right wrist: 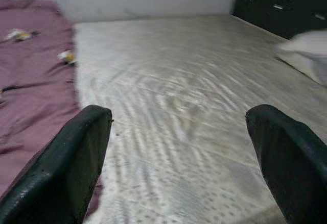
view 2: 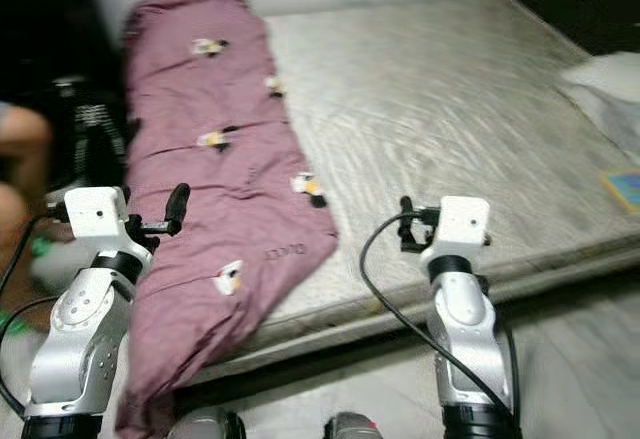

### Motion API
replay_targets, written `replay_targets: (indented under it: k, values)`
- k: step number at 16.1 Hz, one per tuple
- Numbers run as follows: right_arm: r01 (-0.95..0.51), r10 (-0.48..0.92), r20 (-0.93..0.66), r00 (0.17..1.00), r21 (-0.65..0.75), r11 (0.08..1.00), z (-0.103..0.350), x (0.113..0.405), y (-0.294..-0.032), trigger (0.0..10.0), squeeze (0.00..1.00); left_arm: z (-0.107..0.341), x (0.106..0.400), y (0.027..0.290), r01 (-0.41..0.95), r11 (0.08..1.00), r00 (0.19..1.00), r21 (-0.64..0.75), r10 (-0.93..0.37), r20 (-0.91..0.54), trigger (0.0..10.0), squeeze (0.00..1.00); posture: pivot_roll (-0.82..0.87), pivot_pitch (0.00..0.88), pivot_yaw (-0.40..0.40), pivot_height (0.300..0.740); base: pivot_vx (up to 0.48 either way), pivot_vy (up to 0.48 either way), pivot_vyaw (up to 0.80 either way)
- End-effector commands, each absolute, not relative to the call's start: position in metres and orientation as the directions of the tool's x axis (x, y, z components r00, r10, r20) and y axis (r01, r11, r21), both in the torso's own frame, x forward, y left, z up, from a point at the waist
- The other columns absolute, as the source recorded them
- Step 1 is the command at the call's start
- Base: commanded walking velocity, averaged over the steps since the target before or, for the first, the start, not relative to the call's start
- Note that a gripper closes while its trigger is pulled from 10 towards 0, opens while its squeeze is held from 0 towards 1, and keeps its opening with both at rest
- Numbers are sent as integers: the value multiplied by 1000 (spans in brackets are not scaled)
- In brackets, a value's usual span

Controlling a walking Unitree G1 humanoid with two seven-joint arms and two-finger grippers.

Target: Clean up the room

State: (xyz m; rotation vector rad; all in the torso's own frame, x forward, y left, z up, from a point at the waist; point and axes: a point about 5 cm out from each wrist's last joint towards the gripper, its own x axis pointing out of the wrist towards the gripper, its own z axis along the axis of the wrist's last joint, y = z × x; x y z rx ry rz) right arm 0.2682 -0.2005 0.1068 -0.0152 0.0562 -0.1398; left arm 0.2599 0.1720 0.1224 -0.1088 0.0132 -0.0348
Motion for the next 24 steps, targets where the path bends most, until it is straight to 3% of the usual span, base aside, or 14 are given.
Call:
replay_targets:
  k: [1, 4, 6, 8, 19, 24]
  values:
    - [167, -167, -51, 985, 10, 986, 111, 266, -204, 10000, 0, 124, 257, 174, 27, 995, 1000, -98, -29, -11, 10000, 0, -22, 0, 17, 740, 0, 0, -800]
    - [175, -174, -48, 984, 13, 984, 113, 262, -203, 10000, 0, 121, 251, 172, 40, 993, 999, -110, -42, -16, 10000, 0, -28, 0, 24, 740, 0, 0, -800]
    - [183, -181, -56, 982, 26, 983, 112, 258, -202, 10000, 0, 117, 248, 173, -20, 995, 998, -98, 13, -69, 10000, 0, -30, 0, 27, 740, 0, 0, -800]
    - [195, -192, -63, 979, 45, 980, 112, 256, -200, 10000, 0, 117, 250, 174, 14, 993, 999, -116, -17, -27, 10000, 0, -29, 0, 26, 740, 0, 0, -569]
    - [130, -127, -47, 991, 76, 989, 119, 255, -190, 10000, 0, 122, 247, 183, -63, 997, 998, -40, 62, -16, 10000, 0, -26, 31, 19, 740, 0, 0, 0]
    - [108, -104, -47, 993, 81, 991, 119, 255, -187, 10000, 0, 121, 248, 182, -65, 997, 998, -41, 64, -18, 10000, 0, -31, 28, 18, 690, 0, 0, 0]
